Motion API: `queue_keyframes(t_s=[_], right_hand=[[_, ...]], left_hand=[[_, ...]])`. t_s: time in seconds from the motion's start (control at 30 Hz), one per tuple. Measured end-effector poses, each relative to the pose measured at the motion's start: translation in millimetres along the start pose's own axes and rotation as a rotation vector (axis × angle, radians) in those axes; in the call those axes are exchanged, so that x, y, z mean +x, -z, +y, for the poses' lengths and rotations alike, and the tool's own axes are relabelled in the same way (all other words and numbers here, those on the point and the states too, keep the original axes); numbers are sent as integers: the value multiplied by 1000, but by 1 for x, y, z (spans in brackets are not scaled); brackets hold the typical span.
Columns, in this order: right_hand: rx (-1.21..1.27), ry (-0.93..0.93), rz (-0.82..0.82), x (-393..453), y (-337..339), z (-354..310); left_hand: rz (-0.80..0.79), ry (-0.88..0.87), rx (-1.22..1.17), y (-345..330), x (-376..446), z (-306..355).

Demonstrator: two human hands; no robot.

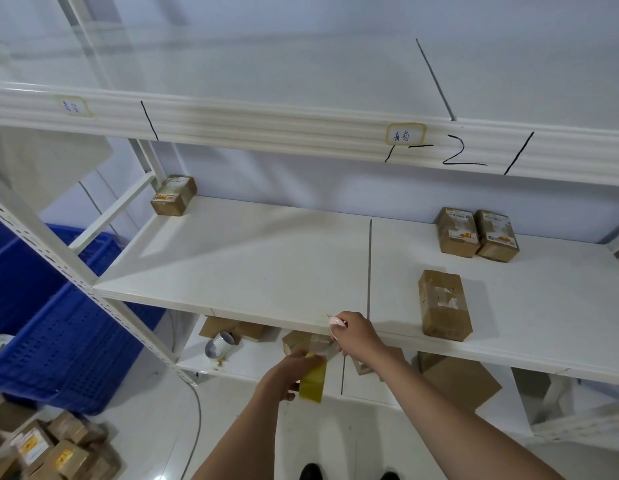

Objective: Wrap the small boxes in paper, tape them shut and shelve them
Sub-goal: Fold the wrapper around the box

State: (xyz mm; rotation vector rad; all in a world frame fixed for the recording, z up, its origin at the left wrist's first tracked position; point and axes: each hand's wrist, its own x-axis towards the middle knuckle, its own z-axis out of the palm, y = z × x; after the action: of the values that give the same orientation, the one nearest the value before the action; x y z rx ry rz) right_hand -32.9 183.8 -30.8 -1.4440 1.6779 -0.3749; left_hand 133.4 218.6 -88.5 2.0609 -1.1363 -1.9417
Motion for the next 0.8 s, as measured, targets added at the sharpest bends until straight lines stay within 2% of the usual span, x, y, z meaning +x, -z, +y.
queue_keyframes(t_s=[0.07,0.13,0.33,0.47,0.6,0.8], right_hand=[[7,-4,-2,1,2,1],[15,-6,-7,0,2,2],[-6,-6,-13,-1,3,4],[-15,4,-20,0,-2,1],[-24,9,-28,-3,-9,-2],[-18,14,-35,-5,-13,-4]], left_hand=[[28,54,42,-4,2,-9],[27,77,-29,-11,5,-21],[-6,-106,-263,-14,4,-20],[-104,-91,-384,-9,-7,-22],[-219,-109,-400,-6,-11,-26],[-203,-88,-403,-1,-10,-31]])
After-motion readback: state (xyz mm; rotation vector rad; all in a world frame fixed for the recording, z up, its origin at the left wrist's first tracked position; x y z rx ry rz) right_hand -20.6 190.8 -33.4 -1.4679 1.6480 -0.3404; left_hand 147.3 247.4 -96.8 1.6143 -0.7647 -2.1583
